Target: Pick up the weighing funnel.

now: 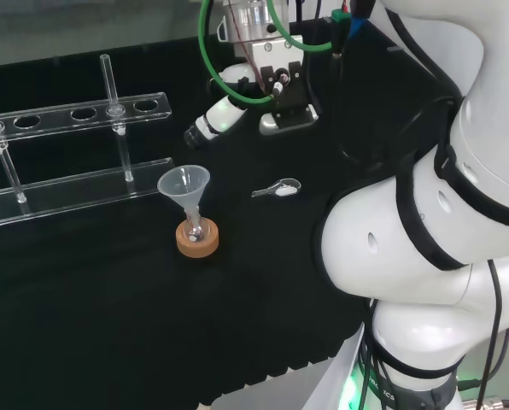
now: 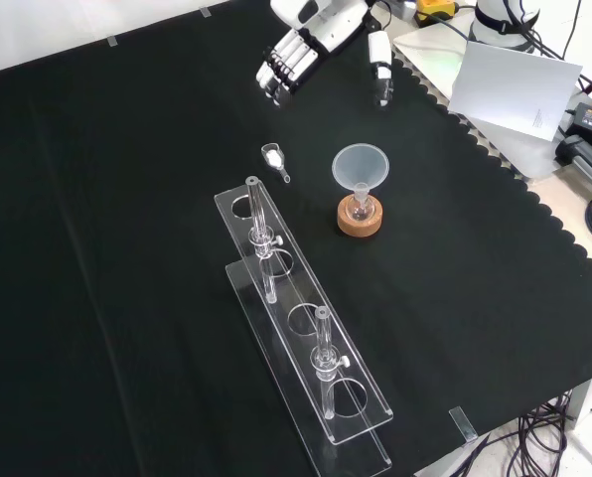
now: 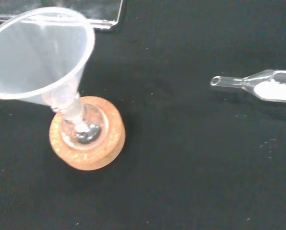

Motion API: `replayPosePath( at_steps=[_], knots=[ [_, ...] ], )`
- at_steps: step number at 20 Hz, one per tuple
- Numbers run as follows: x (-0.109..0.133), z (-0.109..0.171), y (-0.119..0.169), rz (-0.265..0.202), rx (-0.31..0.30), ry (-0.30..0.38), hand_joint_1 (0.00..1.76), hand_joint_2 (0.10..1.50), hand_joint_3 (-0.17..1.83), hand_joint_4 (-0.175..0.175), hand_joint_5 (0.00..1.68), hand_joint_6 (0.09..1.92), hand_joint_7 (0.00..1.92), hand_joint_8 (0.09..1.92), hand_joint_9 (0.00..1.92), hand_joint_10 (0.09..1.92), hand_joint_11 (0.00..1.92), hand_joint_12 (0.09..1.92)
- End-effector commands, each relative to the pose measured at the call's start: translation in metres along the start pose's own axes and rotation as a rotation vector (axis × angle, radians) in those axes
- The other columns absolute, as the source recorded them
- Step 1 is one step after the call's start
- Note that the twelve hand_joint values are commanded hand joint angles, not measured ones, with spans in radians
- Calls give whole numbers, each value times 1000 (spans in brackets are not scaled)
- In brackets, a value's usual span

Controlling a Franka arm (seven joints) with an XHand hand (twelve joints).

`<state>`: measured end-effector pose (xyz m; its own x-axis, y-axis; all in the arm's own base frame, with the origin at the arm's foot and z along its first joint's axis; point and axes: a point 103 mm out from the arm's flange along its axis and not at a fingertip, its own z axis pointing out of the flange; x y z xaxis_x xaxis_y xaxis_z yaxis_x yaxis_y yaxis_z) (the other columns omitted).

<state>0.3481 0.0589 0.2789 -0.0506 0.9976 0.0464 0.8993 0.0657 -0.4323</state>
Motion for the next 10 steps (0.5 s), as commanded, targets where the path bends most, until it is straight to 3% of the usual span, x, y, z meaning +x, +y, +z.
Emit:
replayPosePath(
  at_steps=[1,10],
  knots=[
    [-19,2,4,-4,-24,-25,438,674,15,-1,0,87,4,87,11,87,0,87],
    [-53,22,10,25,-28,-58,486,685,18,-3,0,87,53,87,35,87,17,87]
  ],
)
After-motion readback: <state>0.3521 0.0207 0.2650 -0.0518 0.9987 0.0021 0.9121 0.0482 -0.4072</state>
